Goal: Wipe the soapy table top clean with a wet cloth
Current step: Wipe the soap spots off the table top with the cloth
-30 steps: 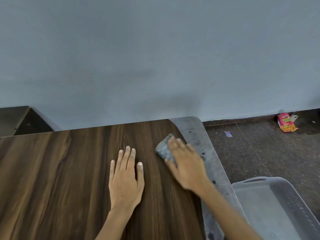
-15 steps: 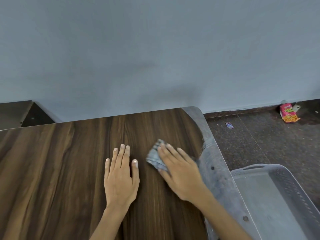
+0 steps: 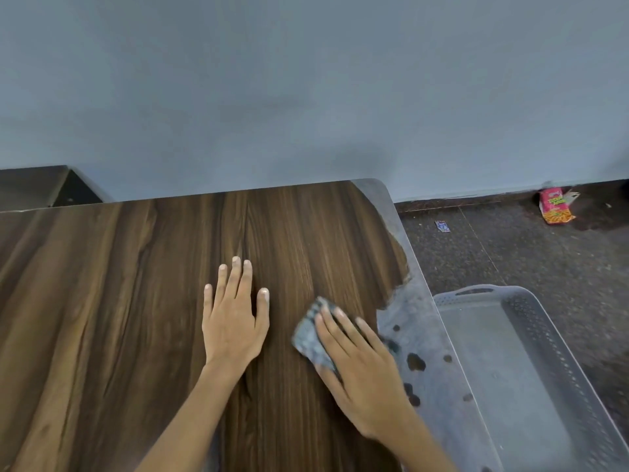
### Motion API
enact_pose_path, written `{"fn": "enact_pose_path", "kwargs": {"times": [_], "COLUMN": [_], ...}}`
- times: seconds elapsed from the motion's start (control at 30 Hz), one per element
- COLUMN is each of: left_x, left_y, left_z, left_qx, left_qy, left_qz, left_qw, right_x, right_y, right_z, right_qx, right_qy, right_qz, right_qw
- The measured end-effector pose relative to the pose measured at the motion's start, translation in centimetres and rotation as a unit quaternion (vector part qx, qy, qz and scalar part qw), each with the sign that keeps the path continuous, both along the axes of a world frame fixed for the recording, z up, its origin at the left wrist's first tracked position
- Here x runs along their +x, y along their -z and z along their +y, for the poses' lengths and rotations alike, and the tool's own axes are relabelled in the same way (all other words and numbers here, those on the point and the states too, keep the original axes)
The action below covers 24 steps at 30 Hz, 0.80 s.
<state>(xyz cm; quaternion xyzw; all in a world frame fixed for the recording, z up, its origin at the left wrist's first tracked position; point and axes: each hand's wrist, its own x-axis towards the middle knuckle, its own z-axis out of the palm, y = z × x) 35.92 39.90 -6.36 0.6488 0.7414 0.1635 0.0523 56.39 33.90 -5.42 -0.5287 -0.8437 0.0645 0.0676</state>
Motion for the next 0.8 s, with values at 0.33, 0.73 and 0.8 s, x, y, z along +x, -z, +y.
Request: {"fn": "enact_pose_path", "kwargs": {"times": [0.33, 0.73, 0.8], "left_x": [0.0, -0.3, -0.4], "left_y": [-1.1, -0.6, -0.6], "left_z": [-3.8, -9.8, -10.5], "left_qx": [-0.031, -0.068, -0.072], "left_qy": [0.002, 0.005, 0.009], "left_qz": [0.001, -0.01, -0.011], "left_qw": [1.0, 0.998, 0.997], "right_x": [1.3, 6.5, 5.1], "right_y": [0.0, 0.0, -0.2], "right_z": [3.1, -13.6, -9.2], "right_qx": [0.007, -0.005, -0.006], "right_qy": [0.211, 0.15, 0.219], "right_qz": [0.005, -0.009, -0.011], "right_qw": [0.978, 0.989, 0.976]}}
